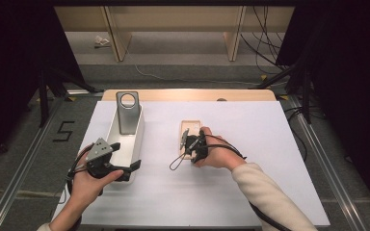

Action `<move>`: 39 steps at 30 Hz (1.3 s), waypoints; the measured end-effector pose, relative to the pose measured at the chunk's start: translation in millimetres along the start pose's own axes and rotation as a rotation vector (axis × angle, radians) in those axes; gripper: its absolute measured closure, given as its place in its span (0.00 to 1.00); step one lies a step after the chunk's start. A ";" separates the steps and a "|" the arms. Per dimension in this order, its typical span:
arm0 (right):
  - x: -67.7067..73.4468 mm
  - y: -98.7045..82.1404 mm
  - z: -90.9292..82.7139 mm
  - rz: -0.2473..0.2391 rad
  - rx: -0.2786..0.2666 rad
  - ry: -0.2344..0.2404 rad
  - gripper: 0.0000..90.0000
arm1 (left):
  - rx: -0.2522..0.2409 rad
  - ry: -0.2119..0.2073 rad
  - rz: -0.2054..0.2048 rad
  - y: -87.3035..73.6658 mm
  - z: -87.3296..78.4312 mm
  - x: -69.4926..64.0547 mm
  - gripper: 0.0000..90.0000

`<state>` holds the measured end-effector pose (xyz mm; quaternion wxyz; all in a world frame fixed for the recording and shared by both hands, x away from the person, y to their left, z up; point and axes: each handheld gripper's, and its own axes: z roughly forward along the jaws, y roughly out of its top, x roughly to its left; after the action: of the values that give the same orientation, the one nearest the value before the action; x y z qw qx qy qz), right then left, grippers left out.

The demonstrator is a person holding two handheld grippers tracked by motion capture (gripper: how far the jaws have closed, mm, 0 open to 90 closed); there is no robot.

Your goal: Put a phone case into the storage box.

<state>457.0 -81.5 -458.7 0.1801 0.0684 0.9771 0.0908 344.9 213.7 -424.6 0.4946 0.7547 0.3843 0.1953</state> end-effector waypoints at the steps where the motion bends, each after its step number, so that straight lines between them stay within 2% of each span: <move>1: -0.2 0.3 0.6 -0.010 -0.004 -0.002 0.32 | 0.001 -0.001 -0.001 -0.1 0.1 -0.2 0.01; 14: -3.5 7.7 2.0 -0.056 0.045 -0.005 0.33 | 0.002 -0.002 0.002 -0.3 0.6 -0.1 0.01; 21: -3.2 11.5 2.9 -0.062 0.056 -0.004 0.33 | 0.003 -0.002 0.002 -0.5 0.9 -0.2 0.01; 30: -0.8 19.2 2.5 -0.134 0.079 0.048 0.56 | 0.003 -0.006 0.004 -0.5 1.3 -0.6 0.01; 36: 1.0 20.9 1.4 -0.155 0.097 0.078 0.68 | 0.004 -0.008 0.004 -0.6 1.7 -1.0 0.01; 39: 2.4 20.9 1.3 -0.150 0.098 0.094 0.75 | 0.005 -0.009 0.003 -0.7 1.9 -1.2 0.01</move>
<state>457.4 -60.6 -456.4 0.1366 -0.0007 0.9901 0.0323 345.0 211.8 -426.0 0.4941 0.7574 0.3814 0.1915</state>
